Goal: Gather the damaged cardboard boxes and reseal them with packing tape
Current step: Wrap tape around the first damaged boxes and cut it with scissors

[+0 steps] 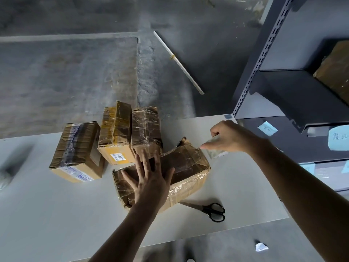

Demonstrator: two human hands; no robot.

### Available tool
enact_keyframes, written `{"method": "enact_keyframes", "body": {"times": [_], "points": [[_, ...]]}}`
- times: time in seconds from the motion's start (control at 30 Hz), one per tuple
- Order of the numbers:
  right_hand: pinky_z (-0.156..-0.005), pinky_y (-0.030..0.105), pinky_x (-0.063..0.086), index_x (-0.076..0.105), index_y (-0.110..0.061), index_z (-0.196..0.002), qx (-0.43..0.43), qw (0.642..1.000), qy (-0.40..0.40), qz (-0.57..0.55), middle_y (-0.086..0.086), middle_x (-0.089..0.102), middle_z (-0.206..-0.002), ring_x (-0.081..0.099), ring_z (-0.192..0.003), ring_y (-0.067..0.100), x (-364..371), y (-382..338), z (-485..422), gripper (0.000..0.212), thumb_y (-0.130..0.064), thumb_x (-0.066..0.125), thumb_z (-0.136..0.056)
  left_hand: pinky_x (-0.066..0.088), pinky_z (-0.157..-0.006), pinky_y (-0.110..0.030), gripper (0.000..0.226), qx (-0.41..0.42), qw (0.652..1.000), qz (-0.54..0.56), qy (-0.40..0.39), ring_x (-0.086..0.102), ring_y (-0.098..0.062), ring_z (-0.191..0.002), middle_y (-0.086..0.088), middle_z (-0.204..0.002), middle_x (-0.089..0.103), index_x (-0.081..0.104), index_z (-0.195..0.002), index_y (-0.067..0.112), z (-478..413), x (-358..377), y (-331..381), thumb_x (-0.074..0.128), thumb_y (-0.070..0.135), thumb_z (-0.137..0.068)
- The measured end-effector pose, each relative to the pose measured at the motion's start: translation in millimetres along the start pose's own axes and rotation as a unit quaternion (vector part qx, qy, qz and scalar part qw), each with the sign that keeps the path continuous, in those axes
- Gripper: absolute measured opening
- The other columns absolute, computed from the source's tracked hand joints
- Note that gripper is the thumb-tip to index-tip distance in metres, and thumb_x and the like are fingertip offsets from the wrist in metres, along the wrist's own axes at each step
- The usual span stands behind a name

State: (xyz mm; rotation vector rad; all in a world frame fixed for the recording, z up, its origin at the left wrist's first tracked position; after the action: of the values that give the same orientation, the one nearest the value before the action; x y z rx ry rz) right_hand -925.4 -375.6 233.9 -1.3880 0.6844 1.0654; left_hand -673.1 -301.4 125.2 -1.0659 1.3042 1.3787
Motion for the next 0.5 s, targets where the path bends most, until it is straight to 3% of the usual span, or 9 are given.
{"method": "enact_keyframes", "body": {"times": [0.33, 0.5], "points": [[-0.054, 0.03, 0.032, 0.054, -0.004, -0.064, 0.056, 0.996, -0.041, -0.049, 0.006, 0.045, -0.057, 0.043, -0.055, 0.013, 32, 31, -14, 0.06, -0.059, 0.076, -0.072, -0.006, -0.106, -0.074, 0.085, 0.009, 1.0, -0.005, 0.003, -0.004, -0.036, -0.151, -0.01, -0.165, -0.005, 0.007, -0.158, 0.031, 0, 1, -1, 0.002, 0.077, -0.087], [-0.057, 0.029, 0.034, 0.053, -0.01, -0.065, 0.051, 0.993, -0.056, -0.09, 0.004, 0.049, -0.062, 0.046, -0.059, 0.013, 46, 39, -14, 0.051, -0.054, 0.074, -0.08, -0.015, -0.106, -0.072, 0.087, 0.003, 1.0, 0.016, -0.012, -0.017, -0.033, -0.148, -0.009, -0.165, -0.011, 0.001, -0.157, 0.031, -1, -1, 2, 0.002, 0.077, -0.083]]}}
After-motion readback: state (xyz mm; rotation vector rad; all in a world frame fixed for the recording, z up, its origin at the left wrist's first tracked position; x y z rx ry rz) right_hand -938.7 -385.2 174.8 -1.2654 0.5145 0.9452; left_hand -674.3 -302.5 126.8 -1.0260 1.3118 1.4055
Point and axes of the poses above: each hand's wrist, its own z-axis away from the middle knuckle, its own x-axis out of the palm, y = z × x, the point moved 2 cm from there along -z, towards the middle knuckle
